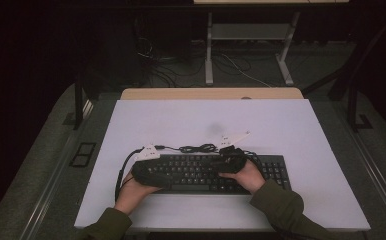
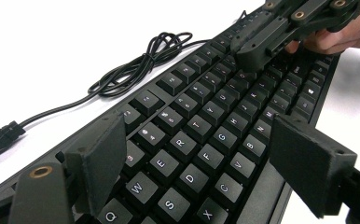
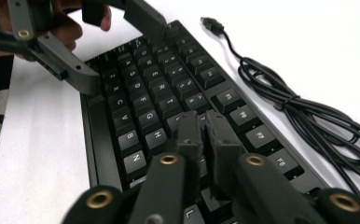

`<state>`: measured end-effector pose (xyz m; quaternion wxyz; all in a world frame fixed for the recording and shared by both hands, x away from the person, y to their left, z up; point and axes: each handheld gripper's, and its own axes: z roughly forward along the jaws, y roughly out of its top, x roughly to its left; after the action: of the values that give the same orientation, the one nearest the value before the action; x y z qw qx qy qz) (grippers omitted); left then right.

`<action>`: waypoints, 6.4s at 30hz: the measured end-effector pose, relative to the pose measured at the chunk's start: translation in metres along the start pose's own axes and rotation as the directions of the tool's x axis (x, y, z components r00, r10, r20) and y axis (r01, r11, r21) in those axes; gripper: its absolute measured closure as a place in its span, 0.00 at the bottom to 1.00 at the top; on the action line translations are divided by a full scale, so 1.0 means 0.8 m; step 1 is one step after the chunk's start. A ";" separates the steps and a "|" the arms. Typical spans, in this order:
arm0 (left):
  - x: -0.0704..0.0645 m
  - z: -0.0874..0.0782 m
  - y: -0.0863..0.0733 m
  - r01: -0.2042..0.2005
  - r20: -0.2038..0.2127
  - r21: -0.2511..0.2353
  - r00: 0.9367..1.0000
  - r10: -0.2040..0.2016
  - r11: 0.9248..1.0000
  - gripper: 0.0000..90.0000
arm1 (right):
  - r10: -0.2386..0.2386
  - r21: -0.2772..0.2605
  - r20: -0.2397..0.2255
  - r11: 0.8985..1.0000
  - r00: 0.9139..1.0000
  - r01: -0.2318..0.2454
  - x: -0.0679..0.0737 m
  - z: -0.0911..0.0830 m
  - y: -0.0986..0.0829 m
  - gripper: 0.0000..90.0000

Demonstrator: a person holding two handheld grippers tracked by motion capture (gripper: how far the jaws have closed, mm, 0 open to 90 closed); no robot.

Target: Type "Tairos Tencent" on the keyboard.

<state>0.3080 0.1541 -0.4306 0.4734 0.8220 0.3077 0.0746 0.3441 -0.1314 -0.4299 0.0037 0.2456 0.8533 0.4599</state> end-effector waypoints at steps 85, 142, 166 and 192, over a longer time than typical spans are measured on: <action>-0.002 0.005 0.002 -0.020 0.014 0.011 1.000 0.019 1.000 0.25 | 0.041 -0.107 0.056 0.994 0.998 -0.035 -0.006 -0.008 -0.006 0.24; 0.003 0.029 0.009 -0.037 -0.010 0.113 0.999 0.038 0.993 0.99 | -0.020 -0.107 0.018 0.994 1.000 0.022 0.003 -0.007 -0.001 0.23; 0.003 0.021 0.011 -0.033 -0.011 0.091 0.999 0.035 0.995 0.99 | -0.016 -0.107 0.007 0.994 1.000 0.017 0.003 -0.007 -0.002 0.23; -0.002 -0.008 0.001 -0.018 -0.037 0.012 0.999 0.019 1.000 0.41 | -0.016 -0.117 0.006 0.993 1.000 0.017 0.001 -0.007 -0.001 0.22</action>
<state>0.3043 0.1570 -0.4260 0.4621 0.8261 0.3091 0.0922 0.3421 -0.1361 -0.4269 0.0241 0.2391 0.8270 0.5083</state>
